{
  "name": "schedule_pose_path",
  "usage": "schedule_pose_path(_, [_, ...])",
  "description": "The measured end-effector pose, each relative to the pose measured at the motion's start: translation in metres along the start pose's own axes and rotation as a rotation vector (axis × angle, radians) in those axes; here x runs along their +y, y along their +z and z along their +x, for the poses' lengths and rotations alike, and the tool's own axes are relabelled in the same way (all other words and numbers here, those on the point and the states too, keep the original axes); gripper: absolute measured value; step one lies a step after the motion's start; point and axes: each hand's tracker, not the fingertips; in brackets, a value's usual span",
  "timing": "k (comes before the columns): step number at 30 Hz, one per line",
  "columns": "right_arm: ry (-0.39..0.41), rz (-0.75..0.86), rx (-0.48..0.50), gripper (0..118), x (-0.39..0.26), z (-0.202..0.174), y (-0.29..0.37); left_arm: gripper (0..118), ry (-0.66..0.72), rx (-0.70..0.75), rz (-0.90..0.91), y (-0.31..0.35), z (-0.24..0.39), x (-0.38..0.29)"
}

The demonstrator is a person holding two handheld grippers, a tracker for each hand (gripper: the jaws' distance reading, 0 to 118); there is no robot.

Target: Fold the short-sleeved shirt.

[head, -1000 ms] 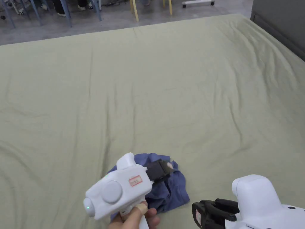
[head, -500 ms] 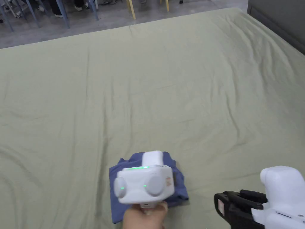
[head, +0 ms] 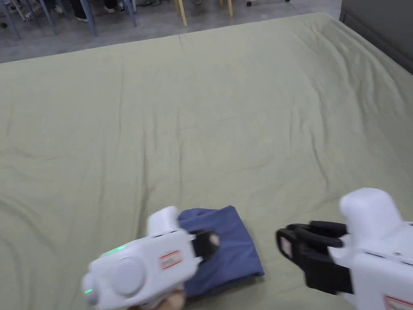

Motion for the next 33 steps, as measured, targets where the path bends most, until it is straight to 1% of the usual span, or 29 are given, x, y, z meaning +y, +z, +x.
schedule_pose_path(1, [0.008, -0.016, 0.062, 18, 0.002, 0.001, -0.021, 0, 0.019, 0.037, 0.013, 0.017, -0.023, 0.001])
schedule_pose_path(2, [-0.002, -0.037, 0.114, 18, 0.003, 0.003, -0.043, 0, 0.042, 0.070, 0.028, 0.031, -0.043, 0.001])
schedule_pose_path(3, [-0.025, -0.061, 0.154, 18, 0.004, 0.009, -0.067, 0, 0.065, 0.099, 0.046, 0.042, -0.060, 0.001])
schedule_pose_path(4, [-0.070, -0.101, 0.184, 18, 0.004, 0.017, -0.094, 0, 0.108, 0.119, 0.058, 0.053, -0.077, 0.000])
schedule_pose_path(6, [-0.186, -0.192, 0.156, 18, -0.001, 0.036, -0.139, 0, 0.188, 0.110, 0.073, 0.068, -0.099, -0.005])
schedule_pose_path(7, [-0.248, -0.234, 0.145, 18, -0.007, 0.054, -0.160, 0, 0.219, 0.087, 0.088, 0.074, -0.107, -0.008])
schedule_pose_path(8, [-0.310, -0.256, 0.121, 18, -0.015, 0.071, -0.176, 0, 0.231, 0.072, 0.099, 0.077, -0.110, -0.011])
schedule_pose_path(9, [-0.388, -0.270, 0.094, 18, -0.024, 0.087, -0.186, 0, 0.224, 0.070, 0.096, 0.078, -0.112, -0.013])
schedule_pose_path(10, [-0.430, -0.307, 0.060, 18, -0.036, 0.103, -0.198, 0, 0.225, 0.063, 0.095, 0.077, -0.111, -0.014])
schedule_pose_path(11, [-0.395, -0.371, -0.009, 18, -0.046, 0.116, -0.209, 0, 0.225, 0.045, 0.095, 0.074, -0.110, -0.015])
schedule_pose_path(12, [-0.331, -0.412, -0.060, 18, -0.055, 0.124, -0.214, 0, 0.218, 0.020, 0.092, 0.070, -0.110, -0.015])
schedule_pose_path(13, [-0.352, -0.330, 0.049, 18, -0.061, 0.133, -0.209, 10, 0.213, -0.011, 0.083, 0.065, -0.108, -0.014])
schedule_pose_path(14, [-0.375, -0.262, 0.128, 18, -0.061, 0.136, -0.201, 55, 0.214, -0.034, 0.075, 0.059, -0.106, -0.013])
schedule_pose_path(15, [-0.369, -0.302, 0.102, 17, -0.060, 0.139, -0.201, 103, 0.213, -0.042, 0.073, 0.054, -0.103, -0.011])
schedule_pose_path(16, [-0.381, -0.309, 0.103, 17, -0.059, 0.141, -0.201, 118, 0.199, -0.043, 0.060, 0.044, -0.100, -0.009])
schedule_pose_path(17, [-0.395, -0.308, 0.100, 17, -0.059, 0.142, -0.202, 118, 0.147, -0.082, 0.023, 0.036, -0.094, -0.009])
schedule_pose_path(18, [-0.399, -0.313, 0.096, 17, -0.057, 0.139, -0.202, 118, 0.120, -0.098, 0.084, 0.041, -0.091, -0.003])
schedule_pose_path(21, [-0.390, -0.315, 0.101, 17, -0.057, 0.140, -0.202, 118, 0.044, -0.043, 0.002, 0.006, -0.078, -0.001])
schedule_pose_path(24, [-0.410, -0.311, 0.114, 17, -0.059, 0.144, -0.202, 117, -0.024, 0.027, -0.084, -0.043, -0.064, 0.003])
schedule_pose_path(25, [-0.419, -0.309, 0.115, 16, -0.061, 0.147, -0.201, 111, -0.030, 0.036, -0.115, -0.056, -0.059, 0.003])
schedule_pose_path(26, [-0.419, -0.308, 0.109, 16, -0.061, 0.149, -0.200, 98, -0.013, 0.049, -0.128, -0.064, -0.053, 0.003])
schedule_pose_path(27, [-0.413, -0.305, 0.092, 16, -0.062, 0.152, -0.198, 93, -0.003, 0.046, -0.133, -0.070, -0.045, 0.003])
schedule_pose_path(28, [-0.410, -0.293, 0.066, 16, -0.063, 0.155, -0.196, 91, -0.026, 0.031, -0.135, -0.070, -0.036, 0.000])
schedule_pose_path(29, [-0.433, -0.281, 0.035, 16, -0.067, 0.159, -0.194, 91, -0.117, 0.097, -0.104, -0.065, -0.025, -0.002])
schedule_pose_path(30, [-0.482, -0.268, 0.047, 16, -0.071, 0.162, -0.193, 76, -0.158, 0.123, -0.088, -0.061, -0.019, -0.002])
schedule_pose_path(31, [-0.545, -0.249, 0.076, 16, -0.073, 0.160, -0.192, 61, -0.145, 0.093, -0.105, -0.057, -0.019, -0.002])
schedule_pose_path(33, [-0.504, -0.244, 0.041, 16, -0.072, 0.148, -0.190, 54, -0.105, 0.058, -0.117, -0.047, -0.024, -0.001])
